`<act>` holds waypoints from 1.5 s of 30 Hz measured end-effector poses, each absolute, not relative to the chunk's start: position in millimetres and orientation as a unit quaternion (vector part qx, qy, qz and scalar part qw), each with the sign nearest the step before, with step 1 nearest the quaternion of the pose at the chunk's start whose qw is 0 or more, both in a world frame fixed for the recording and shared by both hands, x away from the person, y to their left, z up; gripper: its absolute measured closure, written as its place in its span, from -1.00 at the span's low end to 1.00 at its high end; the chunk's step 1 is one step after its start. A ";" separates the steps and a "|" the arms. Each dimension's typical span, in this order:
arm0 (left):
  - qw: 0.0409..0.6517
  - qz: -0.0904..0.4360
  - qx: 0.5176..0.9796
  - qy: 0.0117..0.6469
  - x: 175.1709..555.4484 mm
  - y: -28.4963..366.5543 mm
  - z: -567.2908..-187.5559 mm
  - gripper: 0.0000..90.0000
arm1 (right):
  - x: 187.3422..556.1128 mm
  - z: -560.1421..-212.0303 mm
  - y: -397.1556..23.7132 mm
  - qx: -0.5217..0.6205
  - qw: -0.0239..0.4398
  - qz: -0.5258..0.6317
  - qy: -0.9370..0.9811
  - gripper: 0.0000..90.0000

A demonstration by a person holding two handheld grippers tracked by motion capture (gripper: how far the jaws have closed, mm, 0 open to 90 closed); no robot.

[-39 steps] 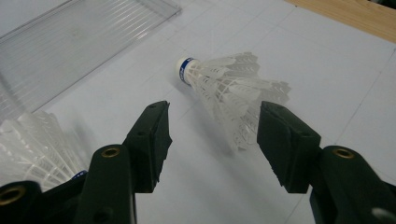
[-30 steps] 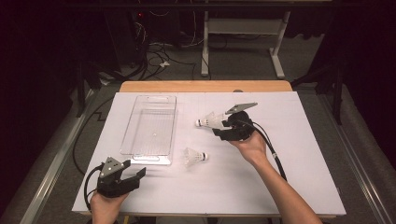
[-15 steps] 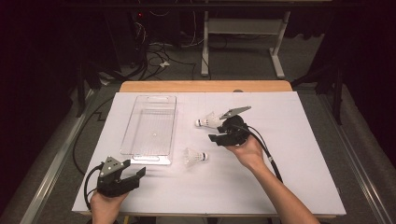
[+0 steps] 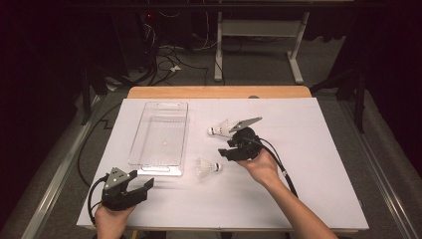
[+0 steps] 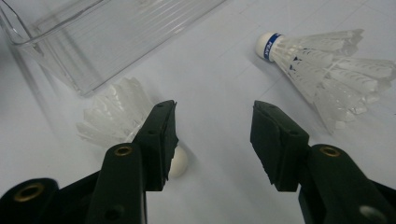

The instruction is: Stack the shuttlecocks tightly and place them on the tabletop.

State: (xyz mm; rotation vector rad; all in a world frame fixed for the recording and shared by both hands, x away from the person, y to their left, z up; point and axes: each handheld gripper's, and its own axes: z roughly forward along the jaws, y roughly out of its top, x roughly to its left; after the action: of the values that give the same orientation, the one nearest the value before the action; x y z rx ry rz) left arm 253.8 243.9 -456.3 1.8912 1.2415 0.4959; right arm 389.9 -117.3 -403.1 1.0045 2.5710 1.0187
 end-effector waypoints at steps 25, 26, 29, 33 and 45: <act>0.400 0.196 0.749 0.490 254.1 246.0 -456.5 -0.26 | 384.6 -404.4 -73.5 0.320 0.062 0.320 0.889 0.16; 0.400 0.196 0.749 0.490 254.1 246.0 -456.5 -0.26 | 384.7 -404.3 -71.8 0.321 0.060 0.319 0.889 0.16; 0.400 0.196 0.749 0.490 254.2 246.0 -456.5 -0.26 | 384.3 -403.7 -65.9 0.320 0.056 0.317 0.891 0.16; 0.401 0.196 0.749 0.490 254.0 246.2 -456.5 -0.25 | 383.7 -404.0 -56.9 0.317 0.050 0.309 0.895 0.15; 0.401 0.196 0.750 0.489 254.1 246.2 -456.5 -0.26 | 385.7 -410.0 -40.3 0.325 0.045 0.283 0.901 0.13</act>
State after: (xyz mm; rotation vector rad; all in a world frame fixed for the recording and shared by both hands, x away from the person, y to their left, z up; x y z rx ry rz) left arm 254.1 246.2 -456.5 1.8952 1.2365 0.4943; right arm 385.7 -40.3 -410.0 0.9928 2.7531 0.8654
